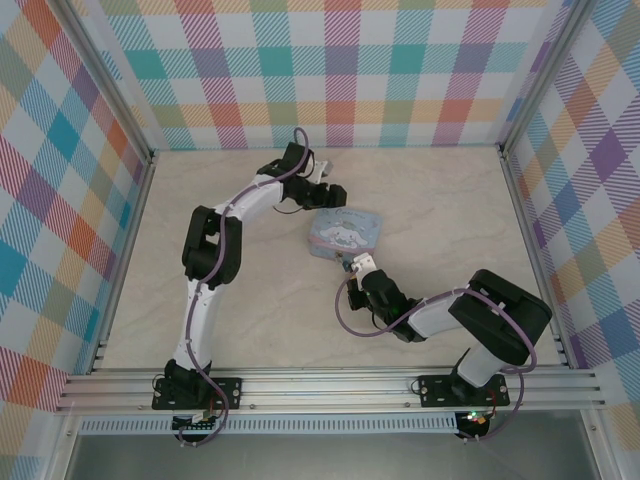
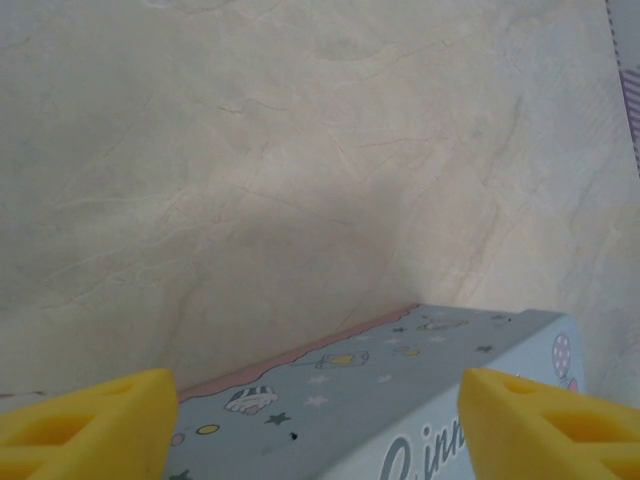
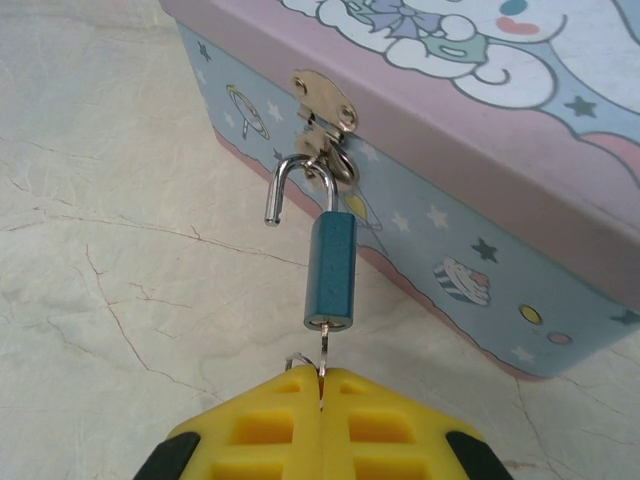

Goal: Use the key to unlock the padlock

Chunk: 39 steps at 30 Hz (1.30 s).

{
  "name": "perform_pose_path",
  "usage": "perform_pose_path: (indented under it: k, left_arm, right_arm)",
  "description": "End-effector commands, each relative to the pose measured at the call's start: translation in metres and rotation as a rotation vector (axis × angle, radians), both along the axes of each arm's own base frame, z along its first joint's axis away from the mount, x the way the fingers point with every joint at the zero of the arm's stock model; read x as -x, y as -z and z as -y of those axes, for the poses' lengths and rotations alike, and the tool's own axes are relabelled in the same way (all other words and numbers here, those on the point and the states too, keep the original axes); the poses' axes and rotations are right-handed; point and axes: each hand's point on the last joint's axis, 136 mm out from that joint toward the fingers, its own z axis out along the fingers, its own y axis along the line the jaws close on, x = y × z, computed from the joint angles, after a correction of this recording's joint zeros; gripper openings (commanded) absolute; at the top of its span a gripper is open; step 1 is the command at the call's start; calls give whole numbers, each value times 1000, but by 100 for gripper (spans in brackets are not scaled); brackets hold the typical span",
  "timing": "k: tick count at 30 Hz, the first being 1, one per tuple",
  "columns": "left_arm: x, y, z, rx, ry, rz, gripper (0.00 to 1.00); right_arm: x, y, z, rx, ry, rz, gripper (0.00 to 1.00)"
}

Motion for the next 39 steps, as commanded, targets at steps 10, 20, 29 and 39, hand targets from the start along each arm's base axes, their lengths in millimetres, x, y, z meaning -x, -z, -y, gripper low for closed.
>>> perform_pose_path:
  k: [10, 20, 29, 39]
  left_arm:
    - [37, -11, -8, 54, 95, -33, 48]
    - [62, 8, -34, -8, 49, -44, 43]
    - [85, 26, -63, -92, -38, -39, 43]
    - [91, 35, -105, -142, -191, -28, 44]
  right_arm:
    - [-3, -6, 16, -47, 62, -24, 0]
    - [2, 1, 27, -52, 74, -63, 0]
    - [6, 11, 32, -52, 84, -93, 0]
    - [14, 16, 30, -52, 51, -123, 0]
